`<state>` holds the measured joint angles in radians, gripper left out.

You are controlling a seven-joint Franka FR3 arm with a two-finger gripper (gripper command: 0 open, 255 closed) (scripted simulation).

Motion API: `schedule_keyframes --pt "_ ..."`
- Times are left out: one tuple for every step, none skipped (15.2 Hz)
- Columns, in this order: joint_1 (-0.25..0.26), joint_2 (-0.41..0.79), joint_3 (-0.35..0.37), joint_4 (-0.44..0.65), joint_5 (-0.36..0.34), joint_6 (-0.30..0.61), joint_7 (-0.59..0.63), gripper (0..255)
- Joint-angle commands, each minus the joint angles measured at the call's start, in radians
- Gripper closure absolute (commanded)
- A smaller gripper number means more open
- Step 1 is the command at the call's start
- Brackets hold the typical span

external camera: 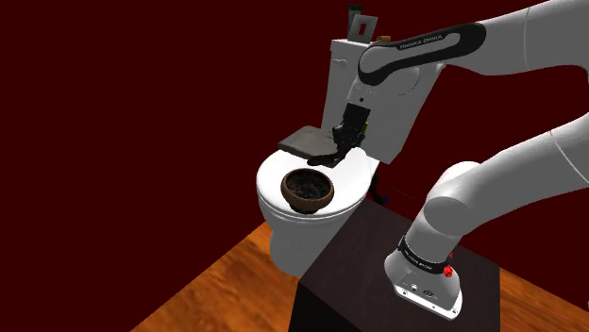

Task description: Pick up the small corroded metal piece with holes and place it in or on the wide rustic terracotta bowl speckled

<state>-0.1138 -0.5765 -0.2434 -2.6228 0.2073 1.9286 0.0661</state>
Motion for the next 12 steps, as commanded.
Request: schedule_keyframes --pt "0.034 0.053 0.026 0.038 0.035 0.025 0.030 255" --pt "0.049 0.080 0.039 0.060 0.050 0.035 0.044 255" --pt "0.058 0.097 0.046 0.074 0.059 0.040 0.053 255" --pt "0.059 0.103 0.045 0.065 0.061 0.054 0.048 255" --pt "0.059 0.109 0.044 0.056 0.064 0.068 0.043 255" --pt "0.060 0.115 0.043 0.047 0.066 0.082 0.037 255" --pt "0.061 0.121 0.042 0.039 0.069 0.097 0.032 255" --pt "0.062 0.128 0.041 0.030 0.072 0.111 0.026 255" --pt "0.064 0.135 0.040 0.022 0.075 0.125 0.021 255" --pt "0.065 0.143 0.039 0.014 0.078 0.140 0.015 255" --pt "0.066 0.151 0.038 0.007 0.082 0.154 0.009 255" --pt "0.068 0.159 0.036 -0.001 0.085 0.169 0.003 255"
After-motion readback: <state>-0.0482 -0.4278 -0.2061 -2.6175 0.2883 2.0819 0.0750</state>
